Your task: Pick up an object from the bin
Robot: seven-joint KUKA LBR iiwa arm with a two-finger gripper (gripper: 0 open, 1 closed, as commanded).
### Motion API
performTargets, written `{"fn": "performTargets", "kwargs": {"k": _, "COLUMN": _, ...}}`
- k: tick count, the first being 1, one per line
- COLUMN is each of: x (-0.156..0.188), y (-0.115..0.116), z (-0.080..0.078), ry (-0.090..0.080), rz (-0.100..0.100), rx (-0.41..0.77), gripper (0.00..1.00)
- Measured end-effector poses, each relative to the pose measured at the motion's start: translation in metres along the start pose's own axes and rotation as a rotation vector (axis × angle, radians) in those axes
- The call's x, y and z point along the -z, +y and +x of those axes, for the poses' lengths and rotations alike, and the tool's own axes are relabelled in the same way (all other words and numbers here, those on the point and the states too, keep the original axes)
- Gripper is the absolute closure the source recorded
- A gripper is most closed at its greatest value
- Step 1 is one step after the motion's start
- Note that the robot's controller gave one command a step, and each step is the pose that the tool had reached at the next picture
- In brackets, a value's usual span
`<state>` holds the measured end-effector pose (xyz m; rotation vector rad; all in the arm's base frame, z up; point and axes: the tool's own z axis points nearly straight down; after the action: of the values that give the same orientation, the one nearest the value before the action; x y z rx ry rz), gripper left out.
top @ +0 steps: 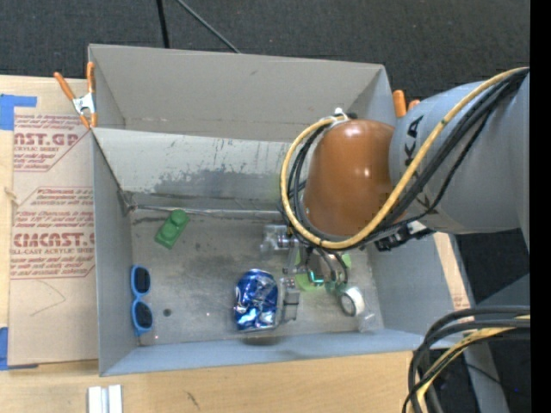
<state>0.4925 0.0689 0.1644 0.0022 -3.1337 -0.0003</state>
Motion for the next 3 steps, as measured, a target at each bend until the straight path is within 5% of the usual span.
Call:
{"fn": "performTargets", "kwargs": {"k": 1, "x": -0.098, "y": -0.013, "z": 0.007, "ry": 0.004, "rz": 0.0, "rx": -0.104, "gripper": 0.0}}
{"fn": "performTargets", "kwargs": {"k": 2, "x": -0.094, "y": -0.013, "z": 0.004, "ry": -0.007, "rz": -0.001, "rx": -0.104, "gripper": 1.0}}
{"fn": "performTargets", "kwargs": {"k": 3, "x": 0.045, "y": -0.01, "z": -0.004, "ry": -0.017, "rz": -0.002, "rx": -0.09, "gripper": 1.0}}
